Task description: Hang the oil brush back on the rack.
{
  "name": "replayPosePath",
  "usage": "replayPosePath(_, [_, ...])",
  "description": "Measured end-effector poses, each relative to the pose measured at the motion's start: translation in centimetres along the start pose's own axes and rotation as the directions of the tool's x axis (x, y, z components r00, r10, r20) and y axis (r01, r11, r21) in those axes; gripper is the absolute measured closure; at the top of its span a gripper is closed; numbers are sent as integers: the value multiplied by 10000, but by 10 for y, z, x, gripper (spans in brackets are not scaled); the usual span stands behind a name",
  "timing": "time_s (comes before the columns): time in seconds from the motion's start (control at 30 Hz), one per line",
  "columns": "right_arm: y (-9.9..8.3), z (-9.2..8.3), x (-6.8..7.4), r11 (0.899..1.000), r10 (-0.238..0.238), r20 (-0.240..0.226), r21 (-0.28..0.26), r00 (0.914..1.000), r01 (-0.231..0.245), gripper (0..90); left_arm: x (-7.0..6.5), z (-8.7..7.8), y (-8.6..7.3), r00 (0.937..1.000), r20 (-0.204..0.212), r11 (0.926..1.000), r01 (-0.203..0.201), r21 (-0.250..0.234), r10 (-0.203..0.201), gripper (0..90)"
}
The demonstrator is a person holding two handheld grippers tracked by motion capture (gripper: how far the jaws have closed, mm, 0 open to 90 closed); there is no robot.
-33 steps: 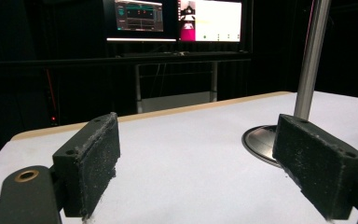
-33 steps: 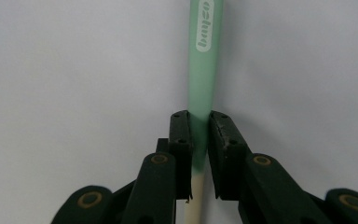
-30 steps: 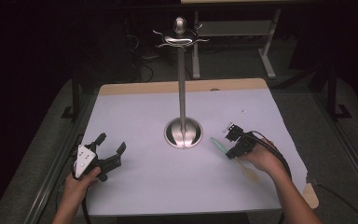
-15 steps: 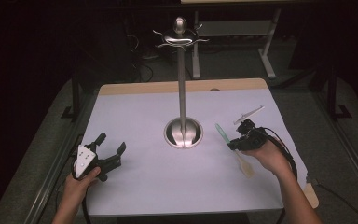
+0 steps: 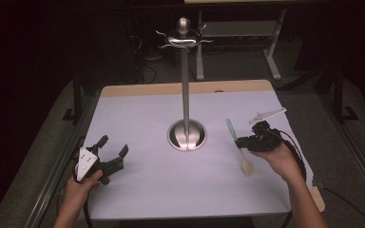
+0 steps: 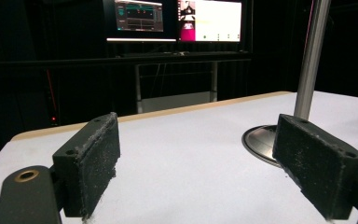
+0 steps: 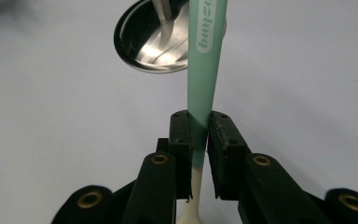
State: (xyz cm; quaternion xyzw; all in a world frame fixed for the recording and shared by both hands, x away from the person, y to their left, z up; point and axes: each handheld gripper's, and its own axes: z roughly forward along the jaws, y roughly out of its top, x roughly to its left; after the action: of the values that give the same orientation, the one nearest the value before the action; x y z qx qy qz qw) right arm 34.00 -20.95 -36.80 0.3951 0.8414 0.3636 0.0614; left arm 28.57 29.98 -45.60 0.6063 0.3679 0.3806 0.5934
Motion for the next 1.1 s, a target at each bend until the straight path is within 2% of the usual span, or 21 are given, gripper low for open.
replayPosePath(0.23, [0,-10,0,9984,22,-212,-570,9998,-34,801,0,0,0,10000,6,10000,8,-7,-8,145])
replayPosePath(0.37, [1,-13,1,9976,88,-266,-679,9996,-106,801,0,0,0,10000,3,10000,-3,-4,3,145])
replayPosePath(0.77, [10,-27,6,9901,-351,-273,-1369,9990,311,803,0,0,0,10000,-4,10000,9,2,-9,145])
replayPosePath(1.1, [20,-34,8,9842,-554,-234,-1696,9982,507,803,0,0,0,10000,3,10000,-7,2,7,145])
